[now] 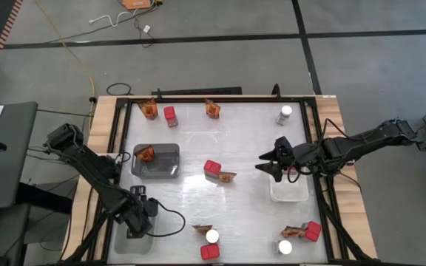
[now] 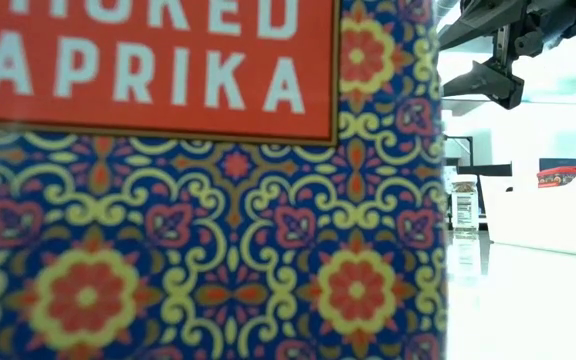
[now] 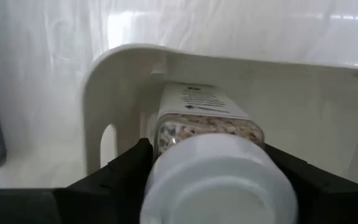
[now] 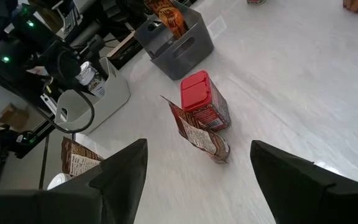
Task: Sort spices by type
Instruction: Put the white spice bottle into the gray bin, then put the orange spice pack into the black bin
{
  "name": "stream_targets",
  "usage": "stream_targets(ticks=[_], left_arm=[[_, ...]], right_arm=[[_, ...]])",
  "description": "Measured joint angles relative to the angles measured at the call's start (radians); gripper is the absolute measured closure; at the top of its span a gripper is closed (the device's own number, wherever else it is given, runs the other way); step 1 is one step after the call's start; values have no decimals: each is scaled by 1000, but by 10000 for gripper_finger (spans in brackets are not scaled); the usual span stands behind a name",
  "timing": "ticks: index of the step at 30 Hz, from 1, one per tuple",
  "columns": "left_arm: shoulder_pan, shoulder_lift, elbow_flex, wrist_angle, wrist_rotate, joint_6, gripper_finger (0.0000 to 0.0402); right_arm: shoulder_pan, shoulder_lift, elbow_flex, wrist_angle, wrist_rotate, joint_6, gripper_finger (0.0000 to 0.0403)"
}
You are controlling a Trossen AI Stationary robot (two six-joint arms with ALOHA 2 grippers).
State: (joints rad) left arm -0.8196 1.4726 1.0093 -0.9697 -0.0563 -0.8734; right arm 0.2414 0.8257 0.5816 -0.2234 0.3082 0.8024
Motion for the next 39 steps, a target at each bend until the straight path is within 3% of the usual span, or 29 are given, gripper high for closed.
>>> stream_targets(ticks=[10, 16, 27, 33, 39], left_arm=[[0, -1, 117, -103, 21, -48, 151], [0, -1, 253, -232, 32, -131, 151], [57, -1, 518, -551, -170, -255, 151], [194, -16, 547, -582, -378, -386, 160], [437, -17, 547, -602, -401, -434, 163]], right_arm=[[0, 0, 0, 0, 0, -26, 92], [0, 0, 0, 0, -1, -29, 92], [0, 0, 0, 0, -20, -126, 92], [-1, 0, 0, 0, -22, -190, 92], [1, 0, 0, 0, -22, -157, 92]])
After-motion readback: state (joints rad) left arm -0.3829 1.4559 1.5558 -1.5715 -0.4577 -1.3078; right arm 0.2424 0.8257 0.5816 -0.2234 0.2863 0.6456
